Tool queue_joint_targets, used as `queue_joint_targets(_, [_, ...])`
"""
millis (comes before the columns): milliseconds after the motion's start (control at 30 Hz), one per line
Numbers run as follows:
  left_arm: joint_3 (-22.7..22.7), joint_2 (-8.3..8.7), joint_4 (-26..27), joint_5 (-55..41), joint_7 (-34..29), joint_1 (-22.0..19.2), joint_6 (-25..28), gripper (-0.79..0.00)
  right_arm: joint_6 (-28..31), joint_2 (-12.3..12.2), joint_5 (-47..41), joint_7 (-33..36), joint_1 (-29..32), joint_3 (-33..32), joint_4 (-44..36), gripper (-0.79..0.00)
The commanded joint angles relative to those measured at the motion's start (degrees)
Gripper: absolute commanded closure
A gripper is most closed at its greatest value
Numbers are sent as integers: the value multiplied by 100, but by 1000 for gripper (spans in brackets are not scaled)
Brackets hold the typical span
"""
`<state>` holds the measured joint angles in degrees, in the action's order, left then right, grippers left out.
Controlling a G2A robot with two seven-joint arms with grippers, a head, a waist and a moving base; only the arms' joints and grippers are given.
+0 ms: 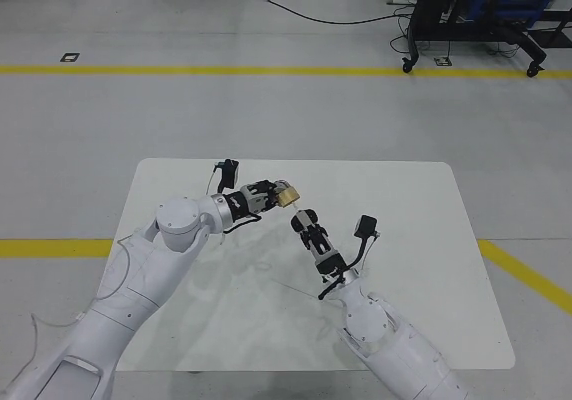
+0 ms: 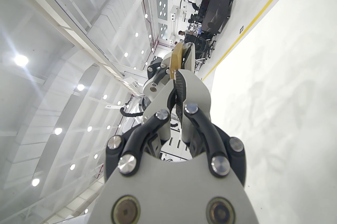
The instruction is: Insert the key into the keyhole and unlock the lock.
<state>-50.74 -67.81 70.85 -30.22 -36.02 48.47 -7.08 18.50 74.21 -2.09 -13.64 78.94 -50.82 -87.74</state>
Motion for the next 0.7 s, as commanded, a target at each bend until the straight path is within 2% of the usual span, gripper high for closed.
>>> queue_joint_targets(0, [-8, -9, -2, 17, -10, 2, -12, 0, -18, 14, 18, 13, 1, -4, 13, 0])
queue_joint_targets(667, [-126, -81, 46, 331, -76, 65, -10, 0, -168, 185, 474, -85, 44, -55, 55, 0])
